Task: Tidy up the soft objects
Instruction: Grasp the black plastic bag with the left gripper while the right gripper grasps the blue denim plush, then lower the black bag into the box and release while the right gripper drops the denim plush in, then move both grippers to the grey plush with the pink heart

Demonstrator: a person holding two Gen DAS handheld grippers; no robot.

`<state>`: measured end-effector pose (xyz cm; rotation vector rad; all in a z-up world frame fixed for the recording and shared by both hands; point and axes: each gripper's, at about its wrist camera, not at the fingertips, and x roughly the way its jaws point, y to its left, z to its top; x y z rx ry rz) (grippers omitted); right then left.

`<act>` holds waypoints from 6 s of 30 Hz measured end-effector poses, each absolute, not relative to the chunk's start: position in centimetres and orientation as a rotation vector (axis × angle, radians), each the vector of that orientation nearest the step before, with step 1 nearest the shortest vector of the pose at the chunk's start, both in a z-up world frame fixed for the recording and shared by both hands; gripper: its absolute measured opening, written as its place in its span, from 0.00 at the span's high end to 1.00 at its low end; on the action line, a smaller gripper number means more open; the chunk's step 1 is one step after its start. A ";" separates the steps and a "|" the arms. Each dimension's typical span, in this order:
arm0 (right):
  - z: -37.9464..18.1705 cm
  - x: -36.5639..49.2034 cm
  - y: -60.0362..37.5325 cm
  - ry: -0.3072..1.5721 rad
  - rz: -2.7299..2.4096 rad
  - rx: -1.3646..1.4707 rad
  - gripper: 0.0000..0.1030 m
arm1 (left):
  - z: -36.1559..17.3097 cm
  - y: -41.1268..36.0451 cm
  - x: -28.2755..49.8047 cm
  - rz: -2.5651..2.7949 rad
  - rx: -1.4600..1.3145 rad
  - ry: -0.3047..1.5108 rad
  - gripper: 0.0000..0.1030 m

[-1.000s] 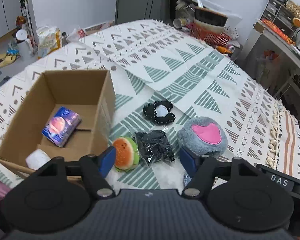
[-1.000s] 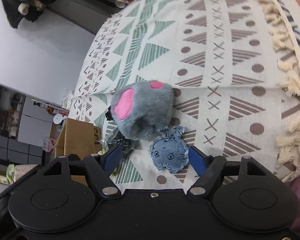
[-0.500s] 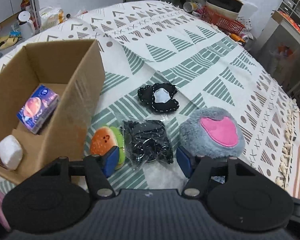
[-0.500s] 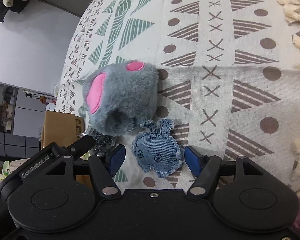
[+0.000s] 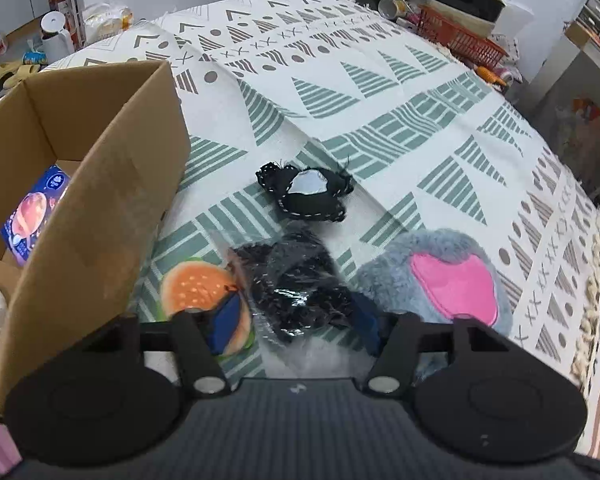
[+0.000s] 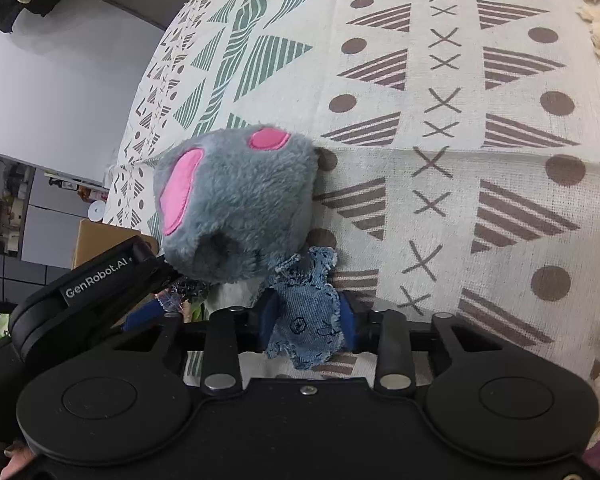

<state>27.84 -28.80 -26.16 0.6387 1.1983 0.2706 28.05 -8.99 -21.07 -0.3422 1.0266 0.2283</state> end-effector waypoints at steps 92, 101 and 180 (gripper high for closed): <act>-13.4 23.3 -10.1 0.919 0.487 0.350 0.90 | -12.8 11.2 17.8 0.162 -0.642 0.958 0.52; -13.1 23.1 -7.7 0.903 0.464 0.330 0.85 | -11.3 12.7 16.8 0.192 -0.609 0.914 0.39; -22.5 29.2 -30.3 1.056 0.239 0.783 0.66 | -16.3 -10.2 26.5 0.026 -0.166 0.951 0.19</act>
